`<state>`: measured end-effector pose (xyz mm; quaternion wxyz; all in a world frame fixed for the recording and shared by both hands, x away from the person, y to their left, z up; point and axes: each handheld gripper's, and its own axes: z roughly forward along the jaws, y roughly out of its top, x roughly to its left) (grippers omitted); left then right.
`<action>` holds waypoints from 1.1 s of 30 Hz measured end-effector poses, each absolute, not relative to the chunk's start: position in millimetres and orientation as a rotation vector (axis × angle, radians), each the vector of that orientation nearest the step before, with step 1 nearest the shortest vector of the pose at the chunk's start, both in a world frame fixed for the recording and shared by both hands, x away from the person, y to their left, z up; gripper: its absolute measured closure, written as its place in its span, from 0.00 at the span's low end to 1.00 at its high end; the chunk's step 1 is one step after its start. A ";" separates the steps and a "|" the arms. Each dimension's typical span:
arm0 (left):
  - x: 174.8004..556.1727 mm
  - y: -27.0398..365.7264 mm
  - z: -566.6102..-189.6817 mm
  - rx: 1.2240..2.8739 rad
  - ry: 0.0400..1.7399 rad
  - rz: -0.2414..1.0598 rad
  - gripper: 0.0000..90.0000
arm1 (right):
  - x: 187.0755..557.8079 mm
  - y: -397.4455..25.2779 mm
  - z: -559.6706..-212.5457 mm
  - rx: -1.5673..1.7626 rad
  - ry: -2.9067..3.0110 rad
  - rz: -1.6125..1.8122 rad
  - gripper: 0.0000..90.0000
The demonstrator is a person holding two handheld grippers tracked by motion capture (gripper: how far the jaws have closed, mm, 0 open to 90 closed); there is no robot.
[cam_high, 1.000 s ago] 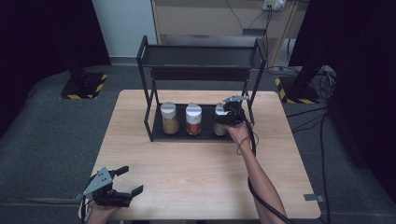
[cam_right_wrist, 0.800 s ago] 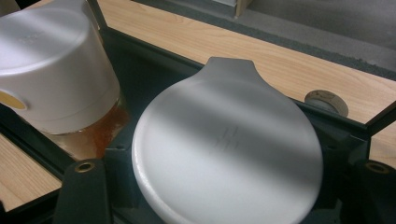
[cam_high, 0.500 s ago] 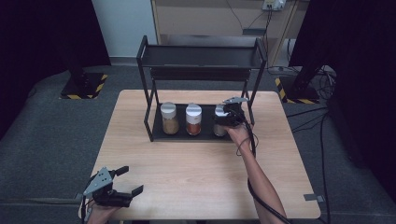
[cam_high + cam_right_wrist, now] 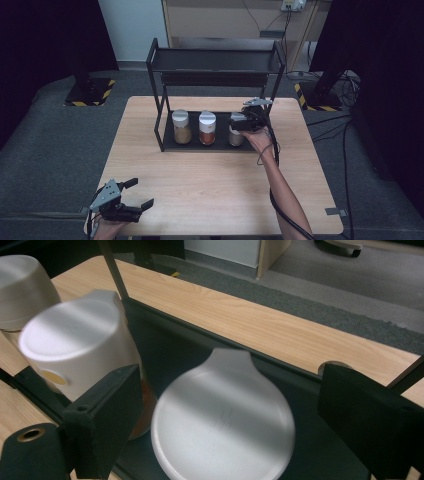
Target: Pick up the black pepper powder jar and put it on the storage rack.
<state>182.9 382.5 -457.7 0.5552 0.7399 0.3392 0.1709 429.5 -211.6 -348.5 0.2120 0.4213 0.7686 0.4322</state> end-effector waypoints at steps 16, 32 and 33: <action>183.0 382.6 -457.6 1.746 0.804 0.402 0.02 | 419.3 -219.6 -319.8 1.122 2.082 1.278 0.13; 184.7 382.9 -458.7 1.736 0.817 0.394 0.02 | 390.8 -232.8 -298.4 1.041 2.121 1.327 0.11; 184.7 382.9 -458.9 1.735 0.818 0.394 0.02 | 387.6 -234.1 -297.1 1.035 2.120 1.328 0.11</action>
